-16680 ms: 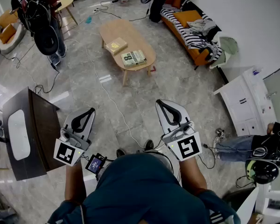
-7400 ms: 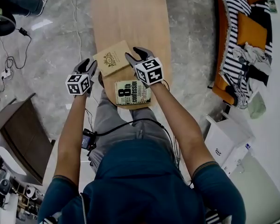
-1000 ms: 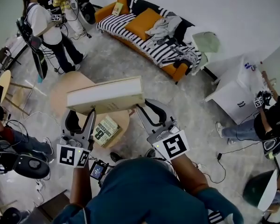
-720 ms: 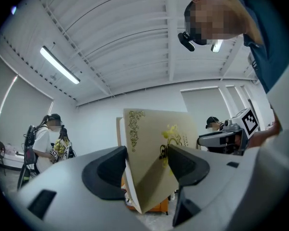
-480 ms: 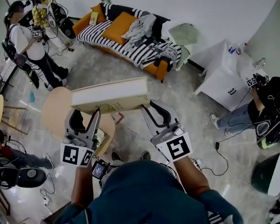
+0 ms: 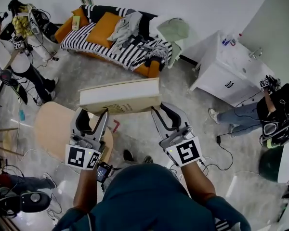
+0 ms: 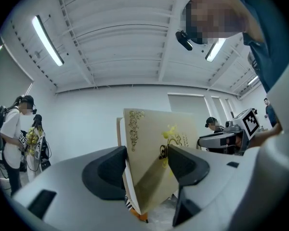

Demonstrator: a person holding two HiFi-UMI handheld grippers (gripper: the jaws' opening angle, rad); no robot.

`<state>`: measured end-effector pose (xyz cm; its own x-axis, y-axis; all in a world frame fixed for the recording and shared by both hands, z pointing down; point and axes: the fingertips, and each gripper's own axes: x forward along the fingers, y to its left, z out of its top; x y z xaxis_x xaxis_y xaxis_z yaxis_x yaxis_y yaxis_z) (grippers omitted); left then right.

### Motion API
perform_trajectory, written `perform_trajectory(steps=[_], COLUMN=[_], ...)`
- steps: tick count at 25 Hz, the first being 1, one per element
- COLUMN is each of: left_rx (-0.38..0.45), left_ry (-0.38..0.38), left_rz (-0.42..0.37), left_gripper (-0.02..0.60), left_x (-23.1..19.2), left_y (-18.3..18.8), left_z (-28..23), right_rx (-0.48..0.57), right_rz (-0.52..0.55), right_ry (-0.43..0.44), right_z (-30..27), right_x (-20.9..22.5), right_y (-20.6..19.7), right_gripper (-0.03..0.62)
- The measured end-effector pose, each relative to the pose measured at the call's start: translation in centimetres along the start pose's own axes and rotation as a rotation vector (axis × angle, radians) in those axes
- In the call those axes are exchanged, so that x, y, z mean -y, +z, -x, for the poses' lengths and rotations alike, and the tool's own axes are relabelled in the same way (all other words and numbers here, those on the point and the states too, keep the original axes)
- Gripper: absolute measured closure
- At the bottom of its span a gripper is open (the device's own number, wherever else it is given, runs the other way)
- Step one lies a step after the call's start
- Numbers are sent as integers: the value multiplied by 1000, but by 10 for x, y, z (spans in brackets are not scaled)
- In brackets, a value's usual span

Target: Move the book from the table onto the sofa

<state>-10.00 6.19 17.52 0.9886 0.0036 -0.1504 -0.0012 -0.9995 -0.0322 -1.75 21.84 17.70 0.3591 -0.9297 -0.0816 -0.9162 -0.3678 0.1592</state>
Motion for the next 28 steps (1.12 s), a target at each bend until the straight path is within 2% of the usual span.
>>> perform_trajectory(steps=[4, 8, 14, 22, 28], left_rx=[23, 31, 21, -4, -18], left_ry=[-63, -90, -143, -132, -91], left_rz=[22, 26, 51, 37, 38], left_gripper=[311, 311, 311, 311, 311], left_x=[-14, -36, -34, -16, 6], left_y=[-1, -2, -17, -30, -43], left_z=[-27, -37, -72, -138, -206], right_rx=[-17, -24, -50, -47, -34], right_rz=[25, 28, 32, 1, -46], right_ry=[-60, -83, -137, -122, -80], right_z=[-15, -35, -40, -48, -57], right_x=[13, 11, 38, 104, 179], right_y=[2, 0, -11, -31, -44], right_gripper=[503, 503, 503, 503, 503])
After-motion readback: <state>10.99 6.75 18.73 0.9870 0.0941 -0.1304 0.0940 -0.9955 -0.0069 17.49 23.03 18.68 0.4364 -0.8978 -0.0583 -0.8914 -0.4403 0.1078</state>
